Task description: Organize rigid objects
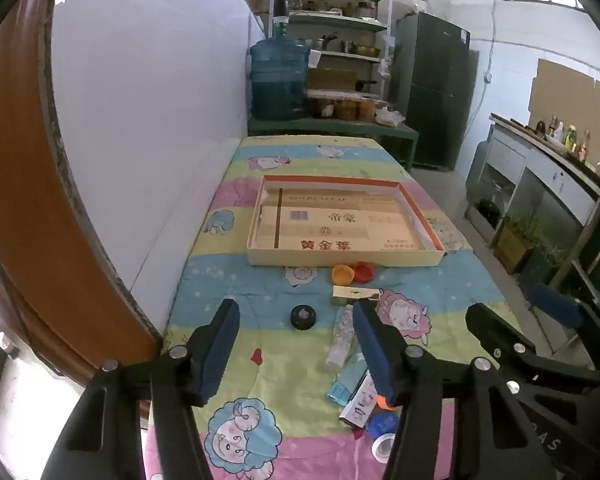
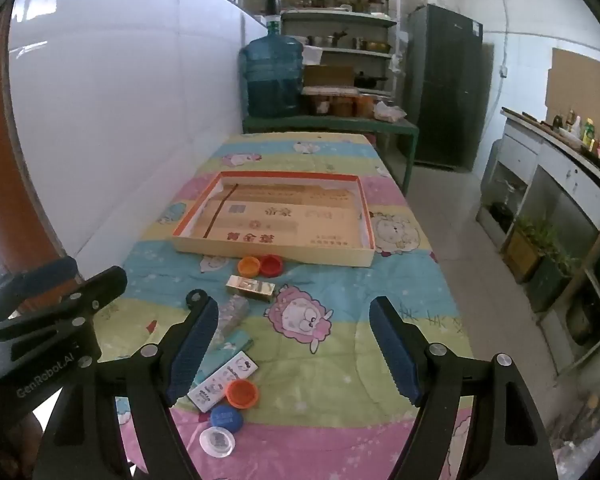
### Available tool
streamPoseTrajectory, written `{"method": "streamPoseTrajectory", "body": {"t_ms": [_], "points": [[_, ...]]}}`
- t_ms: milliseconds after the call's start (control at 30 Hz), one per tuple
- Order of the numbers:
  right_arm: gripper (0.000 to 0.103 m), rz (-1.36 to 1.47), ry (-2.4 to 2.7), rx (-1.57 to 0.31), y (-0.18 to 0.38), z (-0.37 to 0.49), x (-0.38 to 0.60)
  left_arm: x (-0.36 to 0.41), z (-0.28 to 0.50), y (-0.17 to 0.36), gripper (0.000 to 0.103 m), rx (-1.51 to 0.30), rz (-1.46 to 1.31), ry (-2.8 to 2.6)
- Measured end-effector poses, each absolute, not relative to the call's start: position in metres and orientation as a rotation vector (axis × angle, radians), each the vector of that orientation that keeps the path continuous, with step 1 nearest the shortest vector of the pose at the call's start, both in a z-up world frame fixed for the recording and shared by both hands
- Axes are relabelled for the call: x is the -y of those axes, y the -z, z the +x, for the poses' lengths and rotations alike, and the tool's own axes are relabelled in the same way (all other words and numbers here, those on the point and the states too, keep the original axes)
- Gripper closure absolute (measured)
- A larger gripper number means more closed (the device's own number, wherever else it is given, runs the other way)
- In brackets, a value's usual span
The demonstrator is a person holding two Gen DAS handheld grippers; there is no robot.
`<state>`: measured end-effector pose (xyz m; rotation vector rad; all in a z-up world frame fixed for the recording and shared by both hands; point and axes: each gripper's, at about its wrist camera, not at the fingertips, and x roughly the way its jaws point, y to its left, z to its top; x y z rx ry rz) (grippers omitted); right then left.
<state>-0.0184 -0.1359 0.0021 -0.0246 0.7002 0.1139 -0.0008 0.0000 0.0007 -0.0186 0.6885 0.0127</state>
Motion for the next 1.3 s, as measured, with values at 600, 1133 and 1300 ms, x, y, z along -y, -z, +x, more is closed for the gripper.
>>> {"method": "streamPoseTrajectory", "body": {"t_ms": [600, 1133, 1300], "points": [[0.024, -0.034, -0.118, -0.704, -0.003, -0.016, 0.133, -0.002, 0.001, -0.002, 0.044, -0.703, -0.039, -0.019], [0.024, -0.033, -0.122, -0.705, -0.002, -0.016, 0.134, -0.009, 0.003, -0.004, 0.044, -0.696, -0.045, -0.034], [0.024, -0.032, -0.123, -0.706, -0.001, -0.015, 0.134, -0.008, 0.003, -0.003, 0.044, -0.693, -0.043, -0.040]]}}
